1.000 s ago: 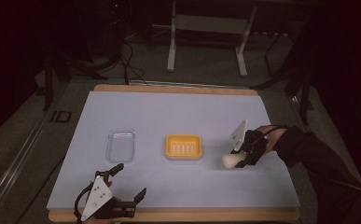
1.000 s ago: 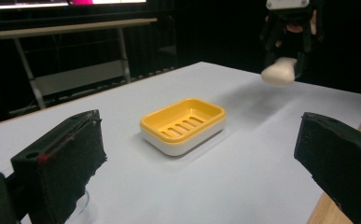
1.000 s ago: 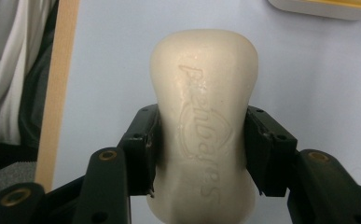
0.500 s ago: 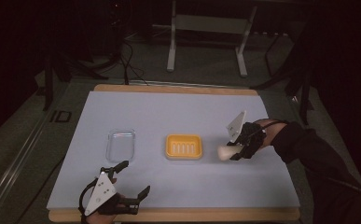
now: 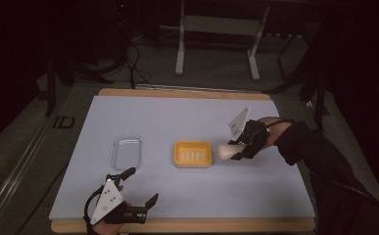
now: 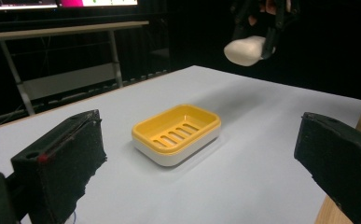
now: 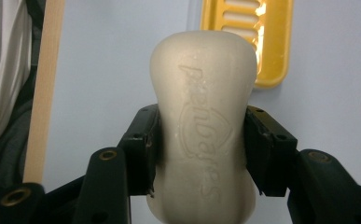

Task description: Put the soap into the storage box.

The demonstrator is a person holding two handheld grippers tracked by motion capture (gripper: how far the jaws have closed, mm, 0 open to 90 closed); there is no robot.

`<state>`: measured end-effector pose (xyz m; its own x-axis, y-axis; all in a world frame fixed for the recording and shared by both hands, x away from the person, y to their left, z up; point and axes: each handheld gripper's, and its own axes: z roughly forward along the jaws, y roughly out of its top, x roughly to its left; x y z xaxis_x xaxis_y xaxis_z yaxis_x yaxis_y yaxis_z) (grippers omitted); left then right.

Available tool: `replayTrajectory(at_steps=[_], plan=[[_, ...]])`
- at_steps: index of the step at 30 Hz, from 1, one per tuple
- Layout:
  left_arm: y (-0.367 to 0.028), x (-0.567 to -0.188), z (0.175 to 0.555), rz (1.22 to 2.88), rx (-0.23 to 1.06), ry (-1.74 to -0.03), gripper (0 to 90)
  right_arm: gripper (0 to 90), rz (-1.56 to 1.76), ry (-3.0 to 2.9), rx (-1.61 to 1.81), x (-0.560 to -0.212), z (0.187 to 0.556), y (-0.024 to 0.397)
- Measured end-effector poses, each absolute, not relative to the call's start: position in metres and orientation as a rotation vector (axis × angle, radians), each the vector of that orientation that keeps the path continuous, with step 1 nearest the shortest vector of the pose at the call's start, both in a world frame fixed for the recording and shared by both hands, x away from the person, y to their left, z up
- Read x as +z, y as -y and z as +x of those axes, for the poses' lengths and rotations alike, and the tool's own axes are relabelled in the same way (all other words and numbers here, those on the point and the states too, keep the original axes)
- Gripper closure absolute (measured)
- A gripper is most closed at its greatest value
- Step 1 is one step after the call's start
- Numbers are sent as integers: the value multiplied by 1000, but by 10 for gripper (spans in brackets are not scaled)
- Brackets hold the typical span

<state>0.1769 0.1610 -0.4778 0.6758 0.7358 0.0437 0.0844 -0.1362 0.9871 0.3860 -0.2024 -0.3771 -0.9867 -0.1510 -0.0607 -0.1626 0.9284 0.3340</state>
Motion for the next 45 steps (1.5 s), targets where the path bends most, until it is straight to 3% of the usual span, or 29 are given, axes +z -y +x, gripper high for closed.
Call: replayTrajectory(at_steps=[28, 45], plan=[[-164, -478, 171, 1634, 655, -684, 17, 494, -329, -2975, 753, -363, 397, 142], [-169, -477, 169, 1618, 640, -676, 17, 494, -311, -2979, 828, -394, 413, 112]])
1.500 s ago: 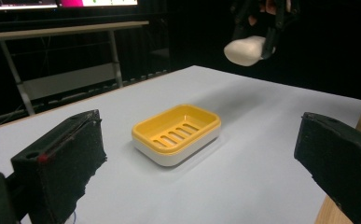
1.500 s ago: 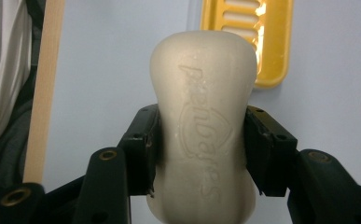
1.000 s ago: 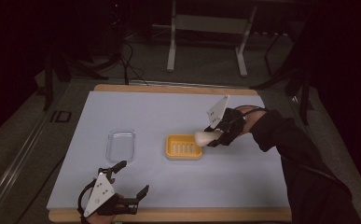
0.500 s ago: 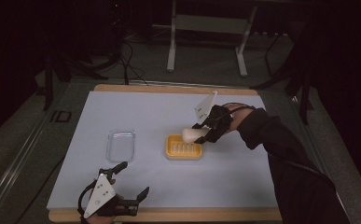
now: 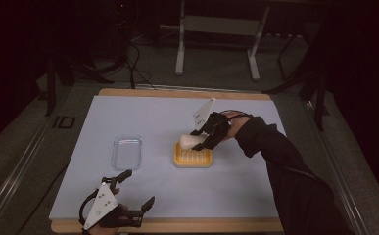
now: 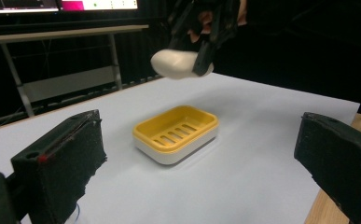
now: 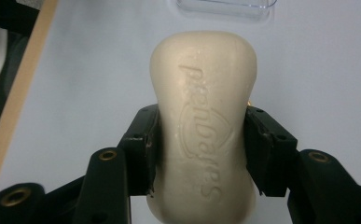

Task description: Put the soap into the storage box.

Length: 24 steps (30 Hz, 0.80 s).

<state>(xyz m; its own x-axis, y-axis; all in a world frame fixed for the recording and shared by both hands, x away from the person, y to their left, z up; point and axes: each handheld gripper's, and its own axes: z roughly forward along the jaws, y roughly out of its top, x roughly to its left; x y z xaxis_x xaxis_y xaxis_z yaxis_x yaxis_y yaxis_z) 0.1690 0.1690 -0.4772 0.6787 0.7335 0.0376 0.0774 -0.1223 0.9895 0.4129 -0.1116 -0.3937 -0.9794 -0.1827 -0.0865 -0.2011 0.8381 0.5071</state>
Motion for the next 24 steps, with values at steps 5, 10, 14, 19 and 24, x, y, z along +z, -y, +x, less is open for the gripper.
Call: replayTrajectory(at_steps=[5, 10, 14, 19, 24], plan=[[-168, -477, 170, 1622, 638, -671, 17, 495, -331, -2947, 913, -403, 416, 112], [-167, -477, 170, 1623, 639, -668, 17, 494, -304, -2961, 920, -419, 420, 111], [-167, -477, 170, 1624, 638, -663, 17, 494, -293, -2950, 964, -431, 422, 115], [-167, -477, 171, 1628, 636, -657, 17, 494, -268, -2964, 966, -445, 426, 118], [-167, -477, 171, 1630, 631, -657, 17, 494, -205, -2996, 947, -457, 430, 120]])
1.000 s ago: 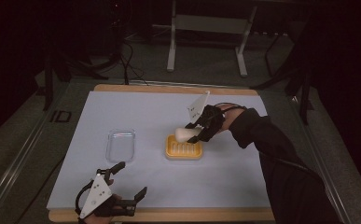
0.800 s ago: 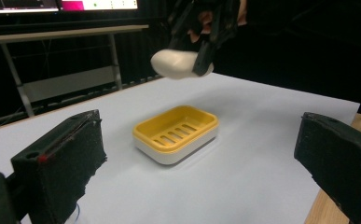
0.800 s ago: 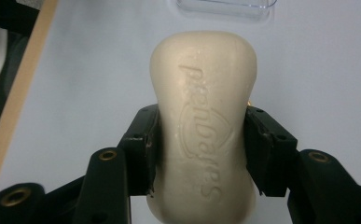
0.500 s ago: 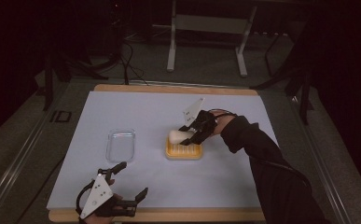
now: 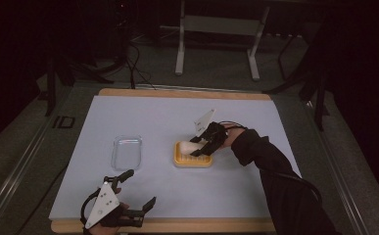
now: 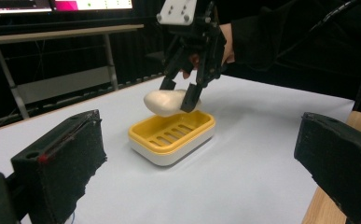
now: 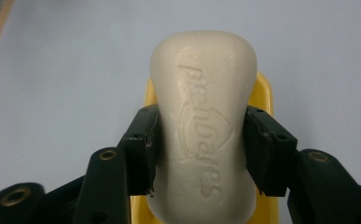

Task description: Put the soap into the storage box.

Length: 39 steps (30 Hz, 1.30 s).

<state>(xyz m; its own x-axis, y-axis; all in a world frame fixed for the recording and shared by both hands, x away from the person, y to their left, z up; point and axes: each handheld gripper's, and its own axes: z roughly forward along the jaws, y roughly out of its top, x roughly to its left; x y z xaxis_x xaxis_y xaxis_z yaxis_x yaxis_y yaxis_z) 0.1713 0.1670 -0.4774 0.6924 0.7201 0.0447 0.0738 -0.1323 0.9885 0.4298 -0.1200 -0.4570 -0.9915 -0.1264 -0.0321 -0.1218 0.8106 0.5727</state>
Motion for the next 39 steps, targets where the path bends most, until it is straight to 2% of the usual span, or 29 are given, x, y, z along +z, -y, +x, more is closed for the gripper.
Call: replayTrajectory(at_steps=[20, 39], plan=[[-162, -480, 173, 1664, 588, -639, 17, 493, 116, 3011, -829, -495, 441, 120], [-161, -480, 174, 1676, 577, -635, 17, 477, 56, 3015, -784, -495, 442, 111]])
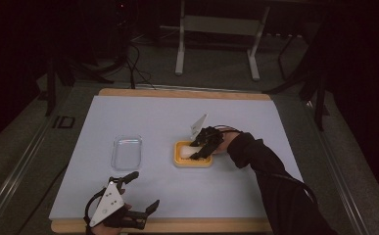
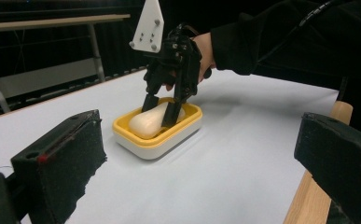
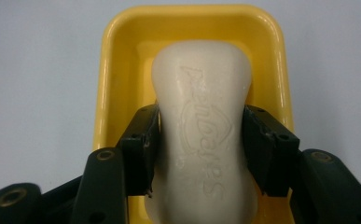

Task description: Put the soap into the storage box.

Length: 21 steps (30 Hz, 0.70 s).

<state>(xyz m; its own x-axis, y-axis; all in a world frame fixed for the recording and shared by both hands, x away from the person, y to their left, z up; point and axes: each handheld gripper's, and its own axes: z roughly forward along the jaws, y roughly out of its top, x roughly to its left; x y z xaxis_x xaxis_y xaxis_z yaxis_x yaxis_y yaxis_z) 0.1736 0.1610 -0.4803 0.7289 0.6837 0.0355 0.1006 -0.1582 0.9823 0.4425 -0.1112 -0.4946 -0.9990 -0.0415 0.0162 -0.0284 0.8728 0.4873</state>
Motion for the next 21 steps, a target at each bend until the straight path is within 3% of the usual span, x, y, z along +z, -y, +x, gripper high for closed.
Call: replayTrajectory(at_steps=[11, 21], plan=[[-161, -480, 174, 1680, 576, -635, 17, 416, 65, 3045, -769, -479, 439, 109], [-159, -481, 175, 1683, 573, -635, 17, 271, -76, 3068, -776, -465, 436, 112]])
